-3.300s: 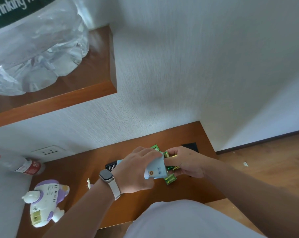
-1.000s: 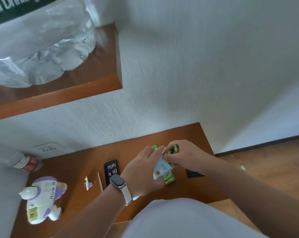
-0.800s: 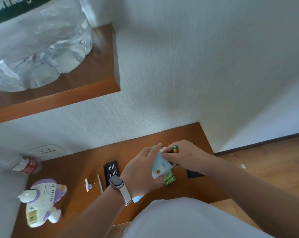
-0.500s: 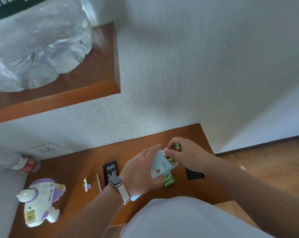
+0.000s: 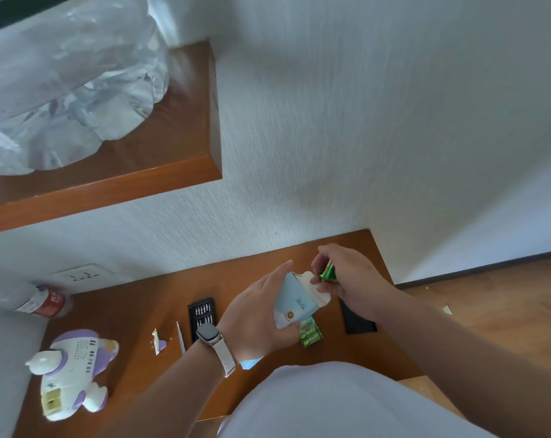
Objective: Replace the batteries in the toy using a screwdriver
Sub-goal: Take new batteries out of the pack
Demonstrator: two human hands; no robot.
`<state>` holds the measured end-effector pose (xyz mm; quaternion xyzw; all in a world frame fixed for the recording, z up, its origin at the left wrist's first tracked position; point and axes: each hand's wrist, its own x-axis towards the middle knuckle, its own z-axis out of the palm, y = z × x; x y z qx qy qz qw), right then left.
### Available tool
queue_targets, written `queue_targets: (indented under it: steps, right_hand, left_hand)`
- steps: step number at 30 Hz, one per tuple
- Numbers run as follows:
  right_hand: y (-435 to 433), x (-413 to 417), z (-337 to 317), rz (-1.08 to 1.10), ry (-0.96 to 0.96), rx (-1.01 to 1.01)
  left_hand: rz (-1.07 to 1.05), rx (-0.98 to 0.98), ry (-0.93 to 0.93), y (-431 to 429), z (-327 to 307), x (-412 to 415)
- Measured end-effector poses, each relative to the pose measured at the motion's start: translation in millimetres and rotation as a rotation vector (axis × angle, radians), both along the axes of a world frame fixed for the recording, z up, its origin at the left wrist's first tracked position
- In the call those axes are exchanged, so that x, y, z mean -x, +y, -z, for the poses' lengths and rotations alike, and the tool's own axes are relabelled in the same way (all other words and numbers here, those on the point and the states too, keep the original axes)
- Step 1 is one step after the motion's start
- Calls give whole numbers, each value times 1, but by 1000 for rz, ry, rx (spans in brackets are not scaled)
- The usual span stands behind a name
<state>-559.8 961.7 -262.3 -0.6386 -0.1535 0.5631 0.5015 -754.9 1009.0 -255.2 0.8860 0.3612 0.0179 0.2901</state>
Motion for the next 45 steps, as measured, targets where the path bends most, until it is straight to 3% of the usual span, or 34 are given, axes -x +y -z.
queue_targets:
  steps: [4,9,14,26,45]
  right_hand:
    - [3,3,-3,54,88,24]
    - [4,3,-1,-97,-243,12]
    - [4,7,2,-170,-400,16]
    - [1,9,5,-284,-492,12]
    - [-2,7,7,-277,-528,-56]
  left_hand:
    - [-1,14,4,1,1,-1]
    - [1,20,0,3,2,-2]
    - [12,18,-10,4,4,-2]
    - [22,13,-28,3,0,-7]
    - [61,-44,-16,8,3,-6]
